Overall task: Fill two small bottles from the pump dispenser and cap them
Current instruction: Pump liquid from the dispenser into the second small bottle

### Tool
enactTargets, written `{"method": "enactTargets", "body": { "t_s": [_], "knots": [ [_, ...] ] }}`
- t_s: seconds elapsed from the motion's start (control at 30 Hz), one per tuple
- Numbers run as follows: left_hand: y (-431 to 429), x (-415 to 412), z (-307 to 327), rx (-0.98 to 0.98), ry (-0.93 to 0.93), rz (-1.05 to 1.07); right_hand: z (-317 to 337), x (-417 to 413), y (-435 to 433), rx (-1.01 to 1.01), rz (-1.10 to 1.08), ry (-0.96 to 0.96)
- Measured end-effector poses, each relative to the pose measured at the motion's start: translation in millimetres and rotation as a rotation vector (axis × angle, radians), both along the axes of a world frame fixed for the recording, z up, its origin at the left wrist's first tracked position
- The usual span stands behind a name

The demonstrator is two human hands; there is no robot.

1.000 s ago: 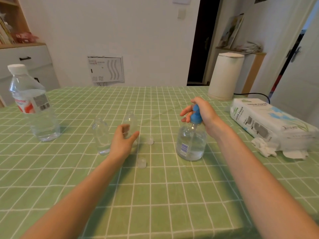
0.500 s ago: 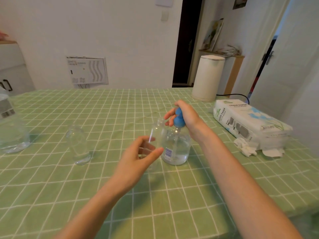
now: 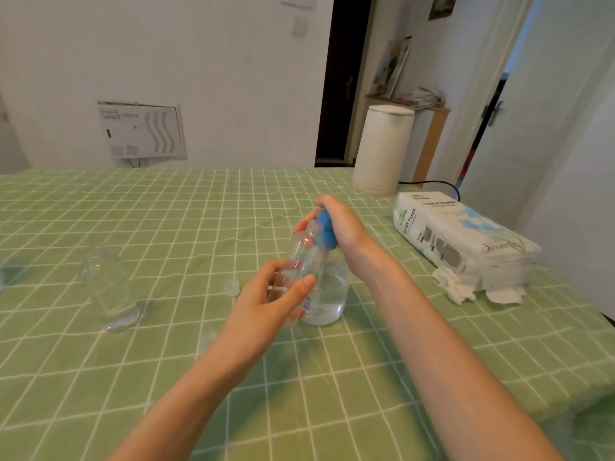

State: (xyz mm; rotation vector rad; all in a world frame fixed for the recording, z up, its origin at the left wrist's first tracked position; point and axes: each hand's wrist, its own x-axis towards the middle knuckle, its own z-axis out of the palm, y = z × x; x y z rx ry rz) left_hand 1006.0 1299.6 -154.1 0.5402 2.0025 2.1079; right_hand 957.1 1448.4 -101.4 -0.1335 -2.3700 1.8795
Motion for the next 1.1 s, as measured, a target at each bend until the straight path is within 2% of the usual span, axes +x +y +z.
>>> {"method": "enactTargets", "body": {
  "t_s": [0.37, 0.6, 0.77, 0.83, 0.93, 1.1],
  "knots": [
    [-4.4, -9.1, 10.7, -0.015, 0.072, 0.002, 2.7, -3.0, 4.2, -0.002, 0.036, -0.013],
    [-6.1, -9.4, 12.9, -0.01, 0.046, -0.035, 46.6, -28.5, 10.9, 0.253, -0.074, -0.03],
    [-6.0, -7.9, 13.8, 0.003, 0.03, -0.04, 55.6, -50.1, -4.5, 0.718, 0.043, -0.229],
    [-5.8, -7.1, 14.4, 0.014, 0.025, -0.039, 51.0, -53.3, -6.4, 0.825, 0.082, -0.287],
    [-5.1, -6.7, 14.5, 0.022, 0.027, -0.036, 47.6, -53.8, -7.0, 0.851, 0.068, -0.299],
    [-4.8, -6.2, 12.6, 0.03, 0.037, -0.03, 43.7, -58.2, -6.1, 0.863, 0.017, -0.162]
  ]
}}
